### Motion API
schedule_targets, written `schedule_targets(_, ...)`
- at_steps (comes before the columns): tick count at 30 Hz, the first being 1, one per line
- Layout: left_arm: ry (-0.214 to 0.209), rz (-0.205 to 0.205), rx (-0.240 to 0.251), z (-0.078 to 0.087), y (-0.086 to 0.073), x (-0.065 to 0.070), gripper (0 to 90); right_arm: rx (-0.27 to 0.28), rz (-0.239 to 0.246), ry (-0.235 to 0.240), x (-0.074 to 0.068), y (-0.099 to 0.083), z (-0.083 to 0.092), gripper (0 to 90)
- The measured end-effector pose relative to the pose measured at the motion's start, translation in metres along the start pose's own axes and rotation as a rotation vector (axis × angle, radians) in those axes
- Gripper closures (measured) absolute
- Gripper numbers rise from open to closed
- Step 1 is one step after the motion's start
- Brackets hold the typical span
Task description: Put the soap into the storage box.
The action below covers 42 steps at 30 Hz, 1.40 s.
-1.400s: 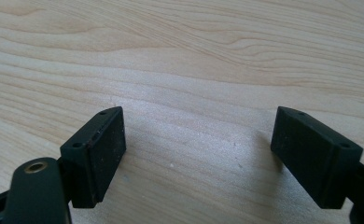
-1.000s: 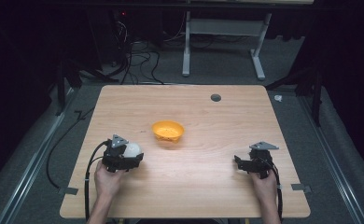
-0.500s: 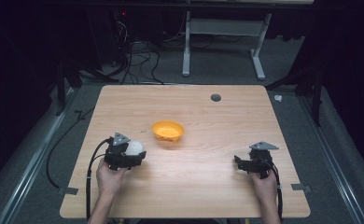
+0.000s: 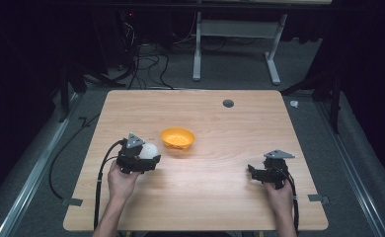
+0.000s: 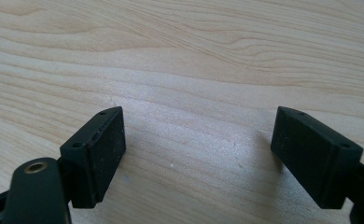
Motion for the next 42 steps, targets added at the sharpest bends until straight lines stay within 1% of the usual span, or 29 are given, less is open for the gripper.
schedule_targets(5, -0.008, -0.016, 0.005, -0.002, 0.007, 0.004, 23.3, 0.0, 0.0, 0.0, 0.0, 0.0, 0.0, 18.8)
schedule_targets(8, -0.026, -0.028, -0.005, -0.005, 0.011, 0.007, 23.4, 0.0, 0.0, 0.0, 0.0, 0.0, 0.0, 18.8)
schedule_targets(10, -0.021, -0.041, -0.009, -0.007, 0.014, 0.009, 23.3, 0.0, 0.001, 0.001, 0.0, 0.0, 0.0, 18.8)
schedule_targets(15, -0.035, -0.043, 0.0, -0.008, 0.021, 0.011, 23.4, 0.0, 0.0, 0.001, 0.0, 0.0, 0.0, 18.7)
schedule_targets(18, -0.049, -0.034, -0.001, -0.011, 0.022, 0.011, 23.3, 0.0, 0.002, 0.002, 0.0, 0.0, 0.0, 18.7)
schedule_targets(20, -0.046, -0.04, -0.007, -0.013, 0.024, 0.012, 23.3, 0.0, 0.001, 0.001, 0.0, 0.0, 0.0, 18.7)
schedule_targets(26, -0.05, -0.051, -0.001, -0.015, 0.033, 0.014, 23.3, 0.0, 0.001, 0.002, 0.0, 0.0, 0.0, 18.7)
schedule_targets(28, -0.062, -0.049, 0.003, -0.016, 0.036, 0.014, 23.3, 0.0, 0.001, 0.002, 0.0, 0.0, 0.0, 18.7)
schedule_targets(31, -0.056, -0.063, -0.001, -0.018, 0.04, 0.016, 23.3, 0.0, 0.001, 0.002, 0.0, 0.0, 0.0, 18.7)
schedule_targets(35, -0.06, -0.077, -0.004, -0.019, 0.045, 0.019, 23.4, 0.0, 0.001, 0.002, 0.0, 0.0, 0.0, 18.7)
schedule_targets(36, -0.062, -0.079, 0.002, -0.019, 0.047, 0.02, 23.3, 0.0, 0.001, 0.002, 0.0, 0.0, 0.0, 18.7)
schedule_targets(37, -0.068, -0.079, 0.002, -0.019, 0.048, 0.02, 23.3, 0.0, 0.001, 0.002, 0.0, 0.0, 0.0, 18.7)
schedule_targets(42, -0.065, -0.101, -0.003, -0.023, 0.055, 0.022, 23.4, 0.0, 0.001, 0.003, 0.0, 0.0, 0.0, 18.7)
Point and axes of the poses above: each handheld gripper's, and its own axes: z roughly backward along the jaws, y roughly out of its top, x roughly to its right, the point moved 1 cm from there along -z, roughly forward along the jaws, and after that the axes turned 7 degrees about y, right-handed, at the moved point
